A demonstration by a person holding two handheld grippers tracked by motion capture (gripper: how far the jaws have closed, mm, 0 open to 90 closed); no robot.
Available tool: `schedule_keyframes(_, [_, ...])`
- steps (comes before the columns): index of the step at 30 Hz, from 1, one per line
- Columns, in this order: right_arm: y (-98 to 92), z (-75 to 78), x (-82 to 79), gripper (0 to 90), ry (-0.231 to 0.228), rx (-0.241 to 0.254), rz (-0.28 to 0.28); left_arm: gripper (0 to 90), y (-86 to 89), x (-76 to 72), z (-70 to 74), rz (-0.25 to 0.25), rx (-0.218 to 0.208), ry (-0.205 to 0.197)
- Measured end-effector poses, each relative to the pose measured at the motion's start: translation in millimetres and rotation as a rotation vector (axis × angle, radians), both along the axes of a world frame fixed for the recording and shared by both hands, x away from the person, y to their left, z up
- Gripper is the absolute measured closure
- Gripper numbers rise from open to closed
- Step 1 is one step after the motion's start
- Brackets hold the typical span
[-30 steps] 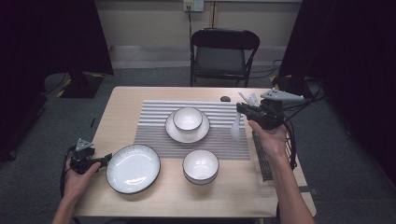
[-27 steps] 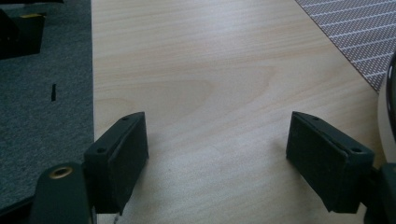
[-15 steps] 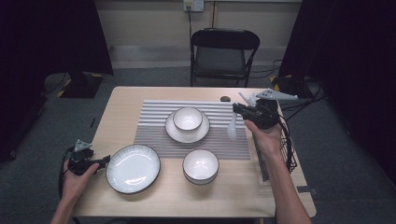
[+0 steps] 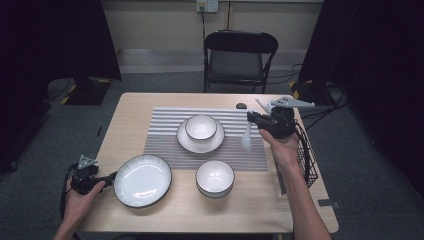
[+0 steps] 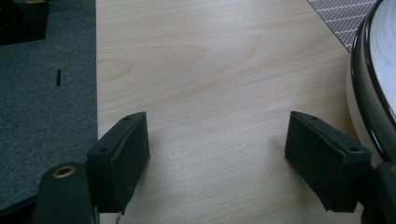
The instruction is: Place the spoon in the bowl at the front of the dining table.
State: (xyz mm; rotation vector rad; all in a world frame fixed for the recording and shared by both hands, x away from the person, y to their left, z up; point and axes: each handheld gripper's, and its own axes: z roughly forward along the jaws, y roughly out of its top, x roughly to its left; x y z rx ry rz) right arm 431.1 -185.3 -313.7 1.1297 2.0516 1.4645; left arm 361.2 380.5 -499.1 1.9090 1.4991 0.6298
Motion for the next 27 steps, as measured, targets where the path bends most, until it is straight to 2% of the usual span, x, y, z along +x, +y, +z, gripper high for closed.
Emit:
schedule_keyframes(7, [5.5, -2.2, 2.1, 86.6, 0.002, -0.004, 0.010, 20.5, -4.7, -0.8, 0.3, 0.037, -0.006, 0.007])
schedule_keyframes(10, [7.4, -3.7, 3.5, 86.6, 0.006, -0.006, 0.010, 18.7, -4.2, 0.5, -0.2, 0.036, -0.007, 0.004])
schedule_keyframes(22, [12.8, -5.1, 5.0, 86.6, 0.010, -0.013, 0.022, 16.8, -0.7, 18.7, -1.0, 0.048, -0.001, 0.001])
schedule_keyframes(24, [13.3, -5.5, 5.4, 86.6, 0.010, -0.014, 0.026, 16.7, -1.6, 22.5, 0.7, 0.056, 0.007, 0.019])
schedule_keyframes(27, [15.0, -6.0, 5.6, 86.6, 0.011, -0.016, 0.031, 16.6, -4.6, 28.8, 2.1, 0.043, 0.011, 0.035])
